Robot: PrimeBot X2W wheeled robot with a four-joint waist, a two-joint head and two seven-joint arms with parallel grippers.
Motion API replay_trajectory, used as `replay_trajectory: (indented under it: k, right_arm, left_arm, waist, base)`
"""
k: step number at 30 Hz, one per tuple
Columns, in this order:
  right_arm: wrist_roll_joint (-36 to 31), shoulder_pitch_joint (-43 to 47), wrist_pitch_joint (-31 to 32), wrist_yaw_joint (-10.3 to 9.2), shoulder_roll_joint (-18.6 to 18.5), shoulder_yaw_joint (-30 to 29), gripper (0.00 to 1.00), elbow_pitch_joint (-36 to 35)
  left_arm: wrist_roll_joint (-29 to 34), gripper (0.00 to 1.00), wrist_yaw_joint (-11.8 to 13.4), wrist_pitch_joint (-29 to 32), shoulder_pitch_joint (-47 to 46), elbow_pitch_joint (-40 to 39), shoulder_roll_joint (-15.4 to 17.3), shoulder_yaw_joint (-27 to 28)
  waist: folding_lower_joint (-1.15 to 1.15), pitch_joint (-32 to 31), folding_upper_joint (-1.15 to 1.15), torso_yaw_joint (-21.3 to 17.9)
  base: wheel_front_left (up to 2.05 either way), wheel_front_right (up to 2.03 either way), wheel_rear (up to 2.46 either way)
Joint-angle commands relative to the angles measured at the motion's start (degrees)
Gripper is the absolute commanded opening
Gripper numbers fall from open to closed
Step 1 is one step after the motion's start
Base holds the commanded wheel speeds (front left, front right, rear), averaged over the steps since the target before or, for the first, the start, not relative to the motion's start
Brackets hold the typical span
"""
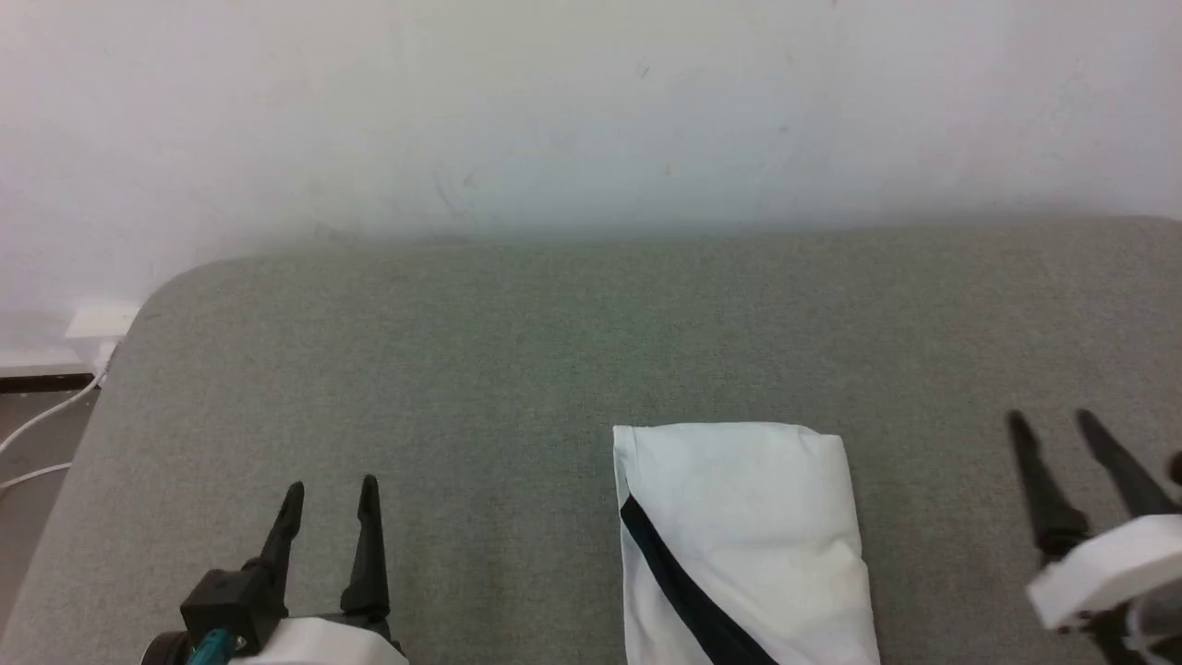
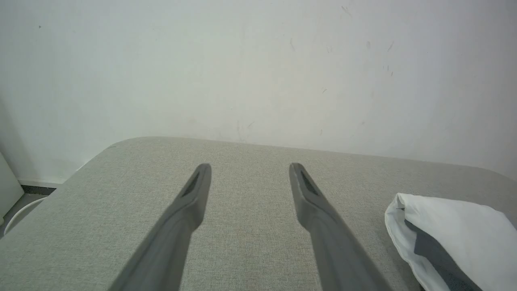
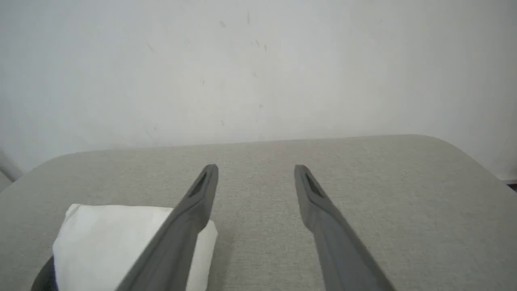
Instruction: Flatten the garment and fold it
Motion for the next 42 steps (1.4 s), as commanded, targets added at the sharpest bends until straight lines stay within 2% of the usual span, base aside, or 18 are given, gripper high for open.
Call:
replay_trajectory:
  k: [1, 6, 10, 13, 15, 20, 27, 28, 29, 30, 33, 37, 42]
  right_arm:
    - [1.0, 0.8, 1.7, -0.05, 0.3, -2.7, 1.00, 0.0]
    - [7.2, 1.3, 14.3, -0.05, -0.5, -11.9, 1.00, 5.1]
    - [14.2, -0.1, 26.3, -0.05, -1.9, -14.9, 1.00, 12.3]
    - [19.1, -2.2, 34.8, -0.05, -0.5, -16.1, 1.00, 17.7]
    - [23.4, -4.0, 39.9, -0.05, 2.0, -15.7, 1.00, 20.1]
    - [29.6, -8.0, 44.6, -0.05, 6.3, -13.1, 1.00, 23.4]
    - [35.2, -12.2, 44.1, -0.05, 8.1, -7.5, 1.00, 29.3]
    - [35.4, -12.5, 43.9, -0.05, 8.2, -6.5, 0.86, 30.0]
    - [35.5, -12.7, 43.7, -0.05, 8.2, -5.6, 0.31, 30.6]
    - [35.7, -13.0, 43.4, -0.05, 8.2, -4.7, 0.00, 31.0]
    - [35.2, -13.5, 41.4, -0.05, 7.0, -2.0, 0.00, 30.5]
    - [31.9, -13.7, 37.5, -0.05, 2.9, 3.6, 0.00, 27.9]
    - [23.1, -14.3, 33.4, -0.05, -3.5, 11.0, 0.00, 26.0]
  left_arm:
    - [-0.4, 1.00, 0.4, -0.5, -0.8, -0.3, 0.0, 0.4]
    - [0.1, 1.00, 0.6, -0.6, -1.1, -0.5, 0.0, 1.0]
    - [0.7, 1.00, 0.5, -0.7, -1.8, -0.6, 0.0, 1.1]
    - [0.8, 1.00, 0.2, -0.7, -2.2, -0.7, -0.1, 1.1]
    - [1.0, 1.00, 0.1, -0.7, -2.5, -0.7, -0.1, 1.1]
    - [1.2, 1.00, 0.0, -0.7, -3.1, -0.6, -0.6, 1.2]
    - [1.6, 1.00, -0.4, -0.7, -4.4, -0.2, -1.0, 0.7]
    - [1.7, 1.00, -0.5, -0.7, -4.6, -0.1, -1.0, 0.7]
    - [1.7, 1.00, -0.5, -0.8, -4.7, -0.1, -1.0, 0.7]
    - [1.8, 1.00, -0.5, -0.8, -4.7, 0.0, -1.1, 0.6]
    - [1.9, 1.00, -0.4, -0.8, -4.6, 0.3, -1.1, 0.6]
    - [2.0, 1.00, -0.3, -0.8, -3.7, 0.6, -1.0, 0.5]
    - [1.9, 1.00, -0.2, -0.7, -2.3, 0.8, -0.8, 0.3]
  waist:
    - [0.00, 0.3, 0.00, -0.2]
    - [0.00, 0.9, 0.00, -0.3]
    - [0.00, 1.6, 0.00, 0.4]
    - [0.00, 2.0, 0.00, 1.0]
    - [0.00, 2.5, 0.00, 1.5]
    - [0.00, 3.4, 0.00, 2.2]
    - [0.00, 4.4, 0.00, 3.5]
    - [0.00, 4.5, 0.00, 3.7]
    - [0.00, 4.5, 0.00, 3.8]
    - [0.00, 4.5, 0.00, 3.9]
    - [0.00, 4.0, 0.00, 3.8]
    - [0.00, 2.5, 0.00, 2.4]
    - [0.00, 0.2, 0.00, -1.3]
  base:
    - [0.00, 0.00, 0.00]
    - [0.00, 0.00, 0.00]
    - [0.00, 0.00, 0.00]
    - [0.00, 0.00, 0.00]
    - [0.00, 0.00, 0.00]
    - [0.00, 0.00, 0.00]
    - [0.00, 0.00, 0.00]
    - [0.00, 0.00, 0.00]
    - [0.00, 0.00, 0.00]
    - [0.00, 0.00, 0.00]
    - [0.00, 0.00, 0.00]
    - [0.00, 0.00, 0.00]
    - [0.00, 0.00, 0.00]
